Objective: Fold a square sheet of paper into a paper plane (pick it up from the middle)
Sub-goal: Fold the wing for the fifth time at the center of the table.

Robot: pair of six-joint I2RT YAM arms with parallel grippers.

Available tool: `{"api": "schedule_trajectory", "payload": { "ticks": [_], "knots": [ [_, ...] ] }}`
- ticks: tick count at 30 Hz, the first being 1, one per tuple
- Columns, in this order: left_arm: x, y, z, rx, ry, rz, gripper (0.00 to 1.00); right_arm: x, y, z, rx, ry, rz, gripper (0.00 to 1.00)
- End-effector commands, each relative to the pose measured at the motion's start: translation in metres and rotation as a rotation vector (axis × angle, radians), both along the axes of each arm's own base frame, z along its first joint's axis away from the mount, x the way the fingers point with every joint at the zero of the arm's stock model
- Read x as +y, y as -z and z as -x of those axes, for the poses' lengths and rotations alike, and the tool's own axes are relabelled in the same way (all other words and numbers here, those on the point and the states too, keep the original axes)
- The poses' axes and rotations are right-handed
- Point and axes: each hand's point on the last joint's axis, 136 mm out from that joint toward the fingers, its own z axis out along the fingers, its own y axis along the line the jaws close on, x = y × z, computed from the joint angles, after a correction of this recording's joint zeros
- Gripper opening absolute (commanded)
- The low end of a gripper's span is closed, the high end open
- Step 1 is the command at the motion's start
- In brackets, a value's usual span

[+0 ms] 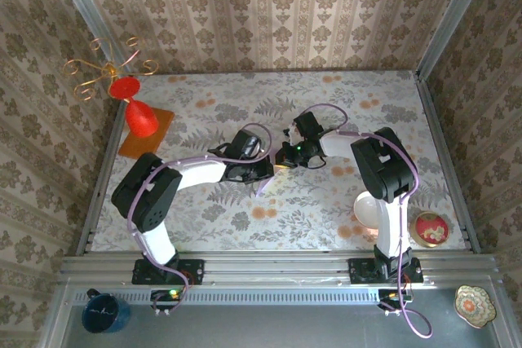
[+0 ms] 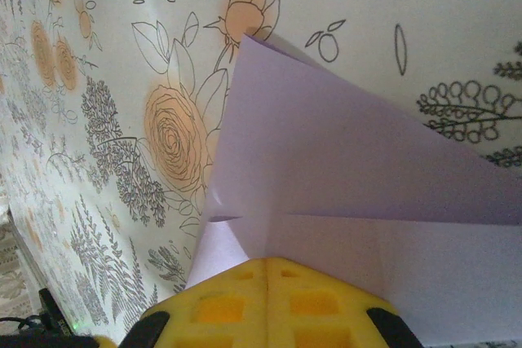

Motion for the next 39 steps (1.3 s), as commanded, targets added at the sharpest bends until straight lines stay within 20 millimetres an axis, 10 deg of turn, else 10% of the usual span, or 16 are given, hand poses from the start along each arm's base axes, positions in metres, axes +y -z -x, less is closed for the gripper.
{"api": "schedule_trajectory", "payload": {
  "ticks": [1,11,30,35,39],
  "knots": [
    [-0.014,-0.001,-0.002,-0.019,0.055,0.028,0.0,-0.015,0.03,0.013,0.085,0.014,0.094,0.02],
    [-0.002,0.035,0.004,0.045,0.035,-0.039,0.0,-0.021,0.037,0.016,0.106,0.01,0.132,0.0],
    [0.053,0.067,0.092,0.229,0.032,-0.078,0.0,-0.037,0.05,0.017,0.161,0.019,0.246,0.0],
    [0.056,0.049,0.087,0.185,0.027,-0.069,0.0,-0.028,0.032,0.013,0.126,-0.006,0.202,0.0],
    [0.051,0.006,0.065,0.084,0.008,-0.013,0.02,-0.007,-0.018,0.006,0.031,-0.052,0.093,0.05]
  ]
}}
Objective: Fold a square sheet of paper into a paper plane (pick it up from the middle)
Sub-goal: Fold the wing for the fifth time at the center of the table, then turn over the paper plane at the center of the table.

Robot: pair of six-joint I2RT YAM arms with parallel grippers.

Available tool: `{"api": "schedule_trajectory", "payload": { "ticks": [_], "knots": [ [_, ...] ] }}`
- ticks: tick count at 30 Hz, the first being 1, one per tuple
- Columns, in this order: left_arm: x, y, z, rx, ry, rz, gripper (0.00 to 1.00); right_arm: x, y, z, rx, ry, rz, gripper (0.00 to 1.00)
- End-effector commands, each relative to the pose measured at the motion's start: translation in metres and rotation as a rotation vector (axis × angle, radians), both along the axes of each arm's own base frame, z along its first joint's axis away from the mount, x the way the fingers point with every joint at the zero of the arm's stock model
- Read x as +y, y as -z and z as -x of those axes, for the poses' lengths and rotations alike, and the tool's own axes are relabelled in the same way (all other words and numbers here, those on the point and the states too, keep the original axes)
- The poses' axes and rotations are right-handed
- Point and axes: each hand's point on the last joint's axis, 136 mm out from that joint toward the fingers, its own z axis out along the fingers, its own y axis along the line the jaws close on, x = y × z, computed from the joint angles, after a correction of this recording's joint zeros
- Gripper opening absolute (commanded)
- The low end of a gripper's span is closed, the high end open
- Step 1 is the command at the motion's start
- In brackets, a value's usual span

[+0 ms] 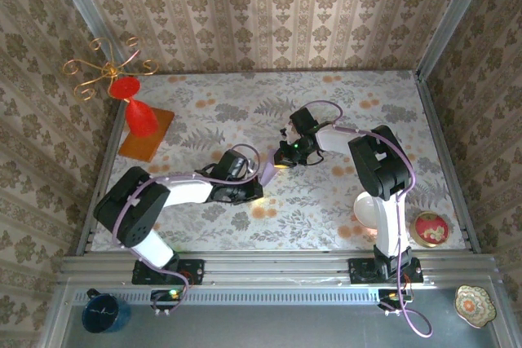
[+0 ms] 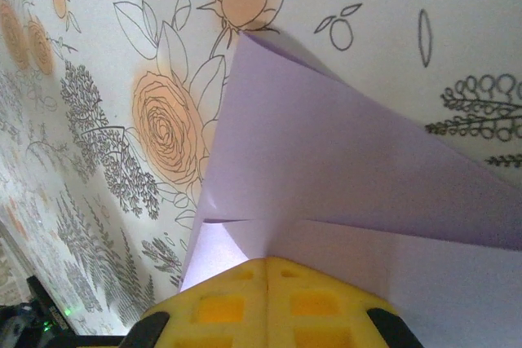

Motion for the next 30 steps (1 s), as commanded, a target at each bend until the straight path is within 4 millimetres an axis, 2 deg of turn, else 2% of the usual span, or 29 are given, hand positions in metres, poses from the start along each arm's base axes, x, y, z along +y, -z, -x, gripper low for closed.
{"api": "schedule_trajectory", "payload": {
  "ticks": [1,3,6,9,12,15,18,24,30],
  "knots": [
    [0.009,-0.029,-0.004,-0.027,-0.015,-0.002,0.04,-0.004,-0.027,0.004,-0.039,-0.018,0.018,0.07],
    [0.015,-0.052,-0.018,-0.091,-0.043,0.016,0.07,-0.001,-0.052,0.003,-0.076,-0.016,0.001,0.17],
    [0.034,-0.073,-0.031,-0.158,-0.102,0.015,0.16,-0.006,-0.073,0.005,-0.111,0.019,0.02,0.34],
    [0.059,-0.083,-0.038,-0.195,-0.157,-0.01,0.26,-0.017,-0.081,0.009,-0.131,0.08,0.09,0.5],
    [0.082,-0.083,-0.041,-0.211,-0.204,-0.038,0.38,-0.027,-0.079,0.013,-0.137,0.138,0.195,0.59],
    [0.099,-0.082,-0.045,-0.226,-0.241,-0.068,0.46,-0.035,-0.071,0.018,-0.136,0.198,0.315,0.64],
    [0.116,-0.08,-0.051,-0.25,-0.284,-0.107,0.56,-0.033,-0.063,0.018,-0.149,0.24,0.418,0.66],
    [0.124,-0.073,-0.05,-0.277,-0.274,-0.152,0.73,-0.011,-0.04,0.019,-0.145,0.269,0.529,0.66],
    [0.127,-0.064,-0.044,-0.273,-0.268,-0.158,0.79,0.009,-0.025,0.017,-0.148,0.252,0.585,0.67]
  ]
}}
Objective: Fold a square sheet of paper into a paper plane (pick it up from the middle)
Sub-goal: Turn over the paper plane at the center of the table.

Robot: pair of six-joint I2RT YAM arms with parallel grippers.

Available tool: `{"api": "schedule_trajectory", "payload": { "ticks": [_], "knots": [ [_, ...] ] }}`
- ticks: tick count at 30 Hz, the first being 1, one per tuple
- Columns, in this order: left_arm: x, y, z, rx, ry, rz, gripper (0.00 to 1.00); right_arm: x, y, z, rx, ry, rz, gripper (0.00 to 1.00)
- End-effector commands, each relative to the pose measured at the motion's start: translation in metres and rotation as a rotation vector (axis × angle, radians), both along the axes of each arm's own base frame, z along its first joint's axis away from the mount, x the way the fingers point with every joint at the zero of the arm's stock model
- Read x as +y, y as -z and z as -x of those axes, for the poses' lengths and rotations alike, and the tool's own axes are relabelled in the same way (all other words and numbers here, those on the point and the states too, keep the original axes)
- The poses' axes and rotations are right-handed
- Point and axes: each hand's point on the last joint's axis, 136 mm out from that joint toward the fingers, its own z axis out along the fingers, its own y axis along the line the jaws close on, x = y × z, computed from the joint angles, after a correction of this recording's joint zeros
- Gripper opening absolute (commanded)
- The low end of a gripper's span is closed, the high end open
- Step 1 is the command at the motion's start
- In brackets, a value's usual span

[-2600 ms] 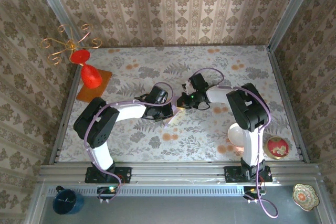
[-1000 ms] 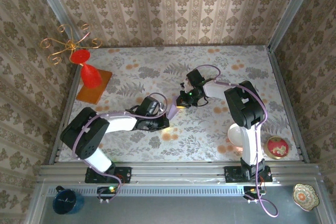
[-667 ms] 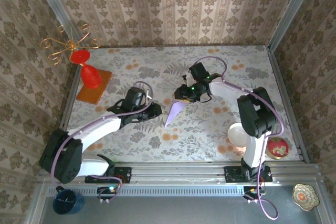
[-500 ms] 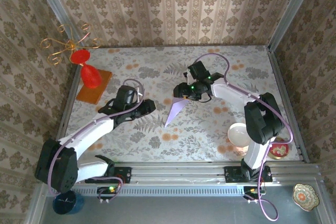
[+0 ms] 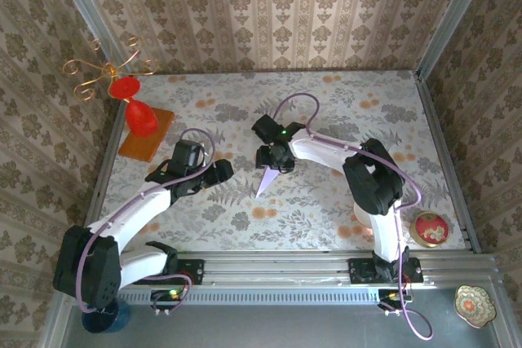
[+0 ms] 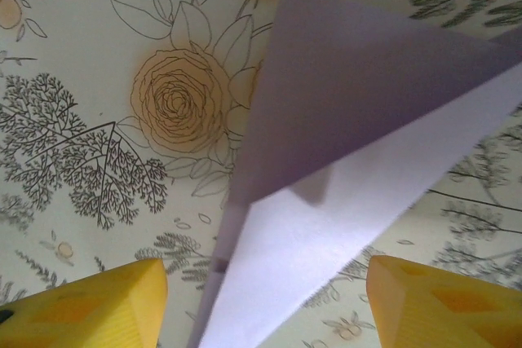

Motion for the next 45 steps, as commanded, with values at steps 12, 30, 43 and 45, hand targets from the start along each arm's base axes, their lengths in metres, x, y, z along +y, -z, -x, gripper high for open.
{"api": "schedule_trajectory", "payload": {
  "ticks": [12,30,43,45],
  "knots": [
    [0.008,0.015,0.01,0.01,0.013,-0.04,0.82,-0.022,0.007,0.002,-0.022,0.098,0.177,0.48],
    [0.007,0.02,0.009,0.025,0.014,-0.044,0.83,-0.038,-0.002,0.004,-0.067,0.144,0.218,0.19],
    [0.012,0.021,0.003,0.048,-0.05,0.011,0.82,-0.021,-0.047,-0.004,-0.198,-0.04,0.136,0.0],
    [0.015,0.021,0.002,0.051,-0.072,0.036,0.82,-0.005,-0.058,-0.003,-0.225,-0.123,0.053,0.0]
  ]
}}
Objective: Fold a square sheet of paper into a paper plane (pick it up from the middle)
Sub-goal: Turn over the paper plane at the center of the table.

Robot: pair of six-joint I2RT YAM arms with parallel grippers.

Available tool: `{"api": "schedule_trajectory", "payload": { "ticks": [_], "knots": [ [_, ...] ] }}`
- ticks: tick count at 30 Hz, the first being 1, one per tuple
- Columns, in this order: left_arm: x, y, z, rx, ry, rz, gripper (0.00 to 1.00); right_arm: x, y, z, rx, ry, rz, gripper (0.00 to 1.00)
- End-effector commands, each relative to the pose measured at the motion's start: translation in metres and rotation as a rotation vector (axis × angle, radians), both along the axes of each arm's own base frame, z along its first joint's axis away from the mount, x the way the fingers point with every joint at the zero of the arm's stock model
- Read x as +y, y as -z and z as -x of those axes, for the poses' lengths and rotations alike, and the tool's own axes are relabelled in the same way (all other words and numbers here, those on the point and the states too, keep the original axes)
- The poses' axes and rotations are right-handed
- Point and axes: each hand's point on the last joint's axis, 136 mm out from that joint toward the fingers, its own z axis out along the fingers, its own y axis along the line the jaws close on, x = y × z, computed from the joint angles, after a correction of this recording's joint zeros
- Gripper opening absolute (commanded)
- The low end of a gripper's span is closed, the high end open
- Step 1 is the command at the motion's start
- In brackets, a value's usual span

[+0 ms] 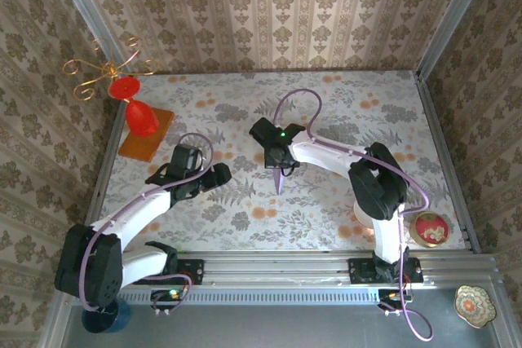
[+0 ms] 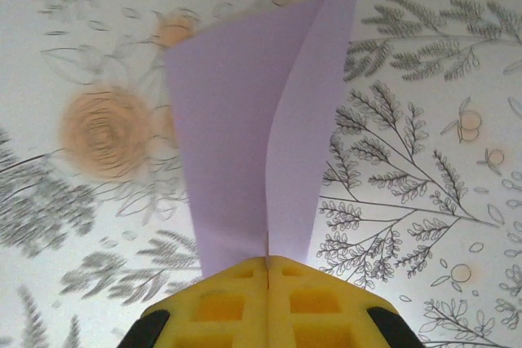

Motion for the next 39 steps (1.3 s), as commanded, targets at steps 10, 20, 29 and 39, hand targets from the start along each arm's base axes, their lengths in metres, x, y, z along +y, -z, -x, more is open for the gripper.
{"api": "schedule_trajectory", "payload": {
  "ticks": [10,20,29,39],
  "knots": [
    [0.007,-0.003,-0.007,-0.012,-0.125,0.126,0.81,0.078,-0.031,0.012,-0.073,-0.326,-0.604,0.0],
    [-0.025,-0.006,-0.01,-0.005,-0.067,0.167,0.8,0.049,0.001,0.015,-0.045,-0.239,-0.793,0.0],
    [-0.077,0.006,-0.007,0.049,0.009,0.199,0.72,0.014,0.026,0.016,-0.033,-0.153,-0.794,0.0],
    [-0.115,0.019,-0.009,0.095,0.053,0.224,0.42,-0.004,0.036,0.016,-0.032,-0.105,-0.793,0.0]
  ]
}}
